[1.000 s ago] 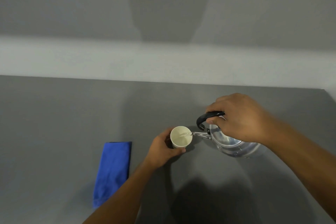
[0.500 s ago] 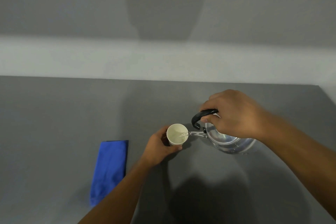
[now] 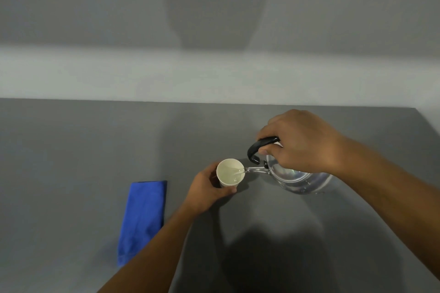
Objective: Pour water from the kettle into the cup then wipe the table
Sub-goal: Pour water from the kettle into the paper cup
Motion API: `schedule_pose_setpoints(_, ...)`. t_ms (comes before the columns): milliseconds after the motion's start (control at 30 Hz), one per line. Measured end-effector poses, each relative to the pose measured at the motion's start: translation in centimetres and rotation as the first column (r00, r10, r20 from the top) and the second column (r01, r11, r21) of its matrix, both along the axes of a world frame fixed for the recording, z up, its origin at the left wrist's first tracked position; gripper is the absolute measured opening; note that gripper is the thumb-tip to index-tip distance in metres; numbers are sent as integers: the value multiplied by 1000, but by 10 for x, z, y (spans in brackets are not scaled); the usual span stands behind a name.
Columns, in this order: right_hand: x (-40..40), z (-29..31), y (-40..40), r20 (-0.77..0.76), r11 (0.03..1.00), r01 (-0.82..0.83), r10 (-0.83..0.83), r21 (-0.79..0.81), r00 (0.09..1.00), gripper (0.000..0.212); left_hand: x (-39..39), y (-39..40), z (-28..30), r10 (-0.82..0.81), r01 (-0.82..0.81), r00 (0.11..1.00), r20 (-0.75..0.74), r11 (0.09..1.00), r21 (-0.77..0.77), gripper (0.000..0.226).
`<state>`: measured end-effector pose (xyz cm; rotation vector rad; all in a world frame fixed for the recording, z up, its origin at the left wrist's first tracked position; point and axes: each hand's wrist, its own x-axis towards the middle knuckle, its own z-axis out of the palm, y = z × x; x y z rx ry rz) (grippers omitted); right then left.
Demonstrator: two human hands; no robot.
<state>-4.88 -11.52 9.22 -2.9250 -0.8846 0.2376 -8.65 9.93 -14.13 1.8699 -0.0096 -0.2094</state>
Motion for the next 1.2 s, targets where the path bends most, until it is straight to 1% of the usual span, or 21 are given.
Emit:
schedule_pose_setpoints(300, 0, 4, 4, 4, 999, -13, 13, -31, 1000, 26, 1, 0, -2, 15, -15, 1000, 2, 1000, -9, 67)
schedule_pose_setpoints(500, 0, 5, 4, 10, 999, -25, 26, -39, 1000, 21, 2, 0, -4, 12, -12, 1000, 14, 1000, -9, 69)
schedule_pose_setpoints(967, 2, 7, 6, 36, 998, -60, 60, -12, 998, 16, 0, -2, -4, 14, -14, 1000, 9, 1000, -14, 69)
schedule_pose_setpoints(1200, 5, -4, -5, -7, 999, -4, 4, 42, 1000, 18, 0, -2, -8, 16, -16, 1000, 6, 999, -43, 71)
